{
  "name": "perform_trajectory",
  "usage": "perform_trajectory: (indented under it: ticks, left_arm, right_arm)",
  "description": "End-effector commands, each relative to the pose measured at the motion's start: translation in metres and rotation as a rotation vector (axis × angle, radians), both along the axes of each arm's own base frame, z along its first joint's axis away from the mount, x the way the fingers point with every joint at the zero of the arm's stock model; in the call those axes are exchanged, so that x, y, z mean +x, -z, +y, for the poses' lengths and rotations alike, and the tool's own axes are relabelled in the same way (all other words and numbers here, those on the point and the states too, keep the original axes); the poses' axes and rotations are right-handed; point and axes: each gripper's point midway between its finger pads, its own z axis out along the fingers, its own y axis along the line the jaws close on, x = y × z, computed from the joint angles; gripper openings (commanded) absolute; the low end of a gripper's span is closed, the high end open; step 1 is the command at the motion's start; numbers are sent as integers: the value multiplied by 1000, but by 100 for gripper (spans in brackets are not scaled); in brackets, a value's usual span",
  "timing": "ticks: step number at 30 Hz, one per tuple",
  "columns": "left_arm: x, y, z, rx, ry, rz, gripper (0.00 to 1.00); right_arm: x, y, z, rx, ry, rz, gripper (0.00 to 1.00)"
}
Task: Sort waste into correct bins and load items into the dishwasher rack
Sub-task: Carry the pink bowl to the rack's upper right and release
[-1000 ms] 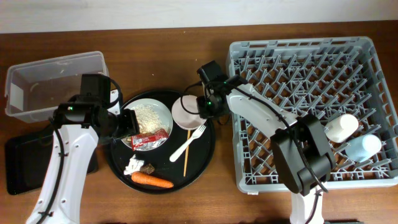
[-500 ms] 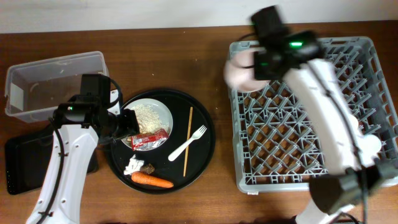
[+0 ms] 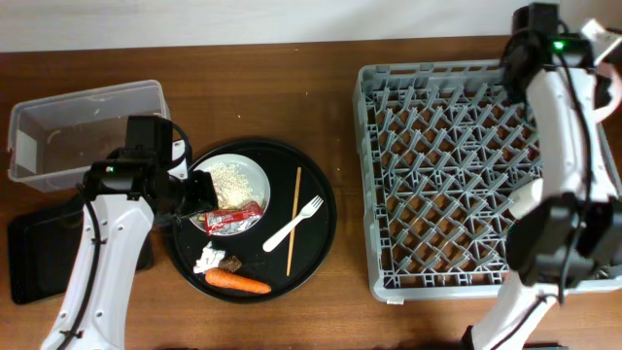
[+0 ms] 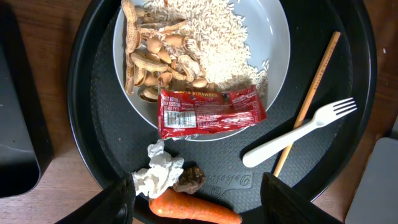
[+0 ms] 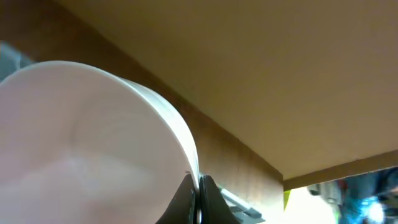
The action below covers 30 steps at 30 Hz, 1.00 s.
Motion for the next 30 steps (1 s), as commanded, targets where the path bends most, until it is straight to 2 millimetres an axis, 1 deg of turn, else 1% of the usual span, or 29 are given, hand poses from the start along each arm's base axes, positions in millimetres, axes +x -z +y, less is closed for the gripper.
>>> perform_trajectory:
  ticks: [1,2,3,4,6,8,10,12,15,17,18,19,21,22,24,25,26,27,28,29,30]
  left_arm:
    - [0,-6,2,1,-14,-18,64]
    - [1,-6,2,0,-15,-19,64]
    - [1,-6,2,0,-14,-21,64]
    - [2,-6,2,0,-14,-23,64]
    - [3,-6,0,-7,-13,-28,64]
    - [4,-7,-2,-22,-8,-32,64]
    - [4,-7,-2,-22,-8,-32,64]
    - [4,-7,-2,-22,-8,-32,64]
    - [5,-7,-2,-22,-9,-37,64]
    - [5,-8,-2,-22,-8,-40,65]
    - [5,-8,-2,-22,-8,-40,65]
    - [5,-8,-2,-22,-8,-40,68]
    - [5,-8,-2,-22,-8,-40,70]
    - [5,-8,-2,-22,-8,-40,70]
    - [5,-8,-2,-21,-8,-40,71]
    - [5,-8,-2,-21,-8,-40,73]
    - [5,-8,-2,-21,-8,-40,74]
    - [5,-8,-2,-21,-8,-39,75]
    - [5,-8,-2,-21,-8,-39,75]
    - [5,-7,-2,-21,-8,-39,75]
    - [4,-7,-2,-21,-8,-35,75]
  right_arm:
    - [14,51,-3,-33,16,122,4]
    - [19,70,0,-25,5,163,4]
    - [23,80,5,-15,-5,180,4]
    - [26,87,9,-4,-15,187,4]
    - [32,102,24,48,-48,194,4]
    - [36,111,38,104,-78,193,4]
    - [36,115,44,132,-90,203,4]
    - [32,118,47,150,-94,235,4]
    - [22,130,56,244,-100,285,6]
    - [17,135,65,294,-109,310,16]
    - [16,134,71,304,-120,317,17]
    - [16,131,76,312,-129,318,18]
    - [15,119,92,338,-163,299,20]
    - [15,109,101,357,-187,274,21]
    - [13,93,114,399,-218,231,22]
    - [10,80,121,437,-237,188,27]
    - [5,65,126,475,-252,147,28]
    - [-2,48,131,520,-269,96,34]
    - [-9,31,133,545,-282,51,43]
    - [-21,14,137,587,-297,8,59]
    - [-33,0,145,658,-328,-29,85]
